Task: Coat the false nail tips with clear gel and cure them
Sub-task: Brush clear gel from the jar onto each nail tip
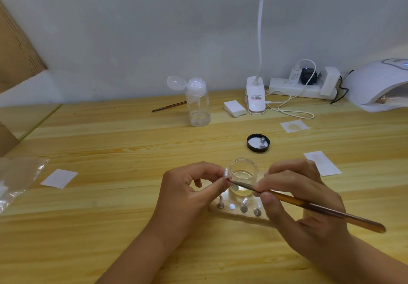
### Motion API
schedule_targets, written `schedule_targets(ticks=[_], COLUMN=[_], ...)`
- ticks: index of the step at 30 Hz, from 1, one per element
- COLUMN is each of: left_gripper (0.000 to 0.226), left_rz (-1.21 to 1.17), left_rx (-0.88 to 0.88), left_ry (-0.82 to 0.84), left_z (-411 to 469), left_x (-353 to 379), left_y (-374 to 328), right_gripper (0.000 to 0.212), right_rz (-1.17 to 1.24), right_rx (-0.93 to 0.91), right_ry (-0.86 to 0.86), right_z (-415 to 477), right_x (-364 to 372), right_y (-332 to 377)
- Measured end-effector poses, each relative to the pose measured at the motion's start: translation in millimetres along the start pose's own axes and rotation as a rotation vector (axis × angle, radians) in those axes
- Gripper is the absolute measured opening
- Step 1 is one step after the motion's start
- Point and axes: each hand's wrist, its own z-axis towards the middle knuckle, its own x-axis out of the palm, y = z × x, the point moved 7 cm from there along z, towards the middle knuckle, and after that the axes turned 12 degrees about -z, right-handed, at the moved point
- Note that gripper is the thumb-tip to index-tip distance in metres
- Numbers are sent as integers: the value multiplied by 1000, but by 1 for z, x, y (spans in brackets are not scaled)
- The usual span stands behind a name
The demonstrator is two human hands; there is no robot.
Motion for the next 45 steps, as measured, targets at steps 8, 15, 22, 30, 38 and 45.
schedule_targets(ticks=[8,15,22,30,38,45], left_gripper=[12,10,12,13,10,17], left_rz=[27,58,85,109,114,107], left_rx=[30,40,74,79,59,52], left_ry=[10,-1,-3,1,-6,-16], left_z=[0,0,0,0,0,0], left_x=[1,0,0,0,-1,-3], left_y=[-3,-4,-7,-7,-4,-1], right_gripper=[13,12,13,13,16,16], right_rz=[-19,-19,-68,-86,-46,-105], right_rx=[18,-39,-33,-30,-39,-40], right_ry=[-25,-26,-7,-23,-11,-7], right_z=[2,-1,0,1,0,1], right_x=[-1,-3,4,0,-1,6], right_y=[-4,-2,-3,-4,-1,-5])
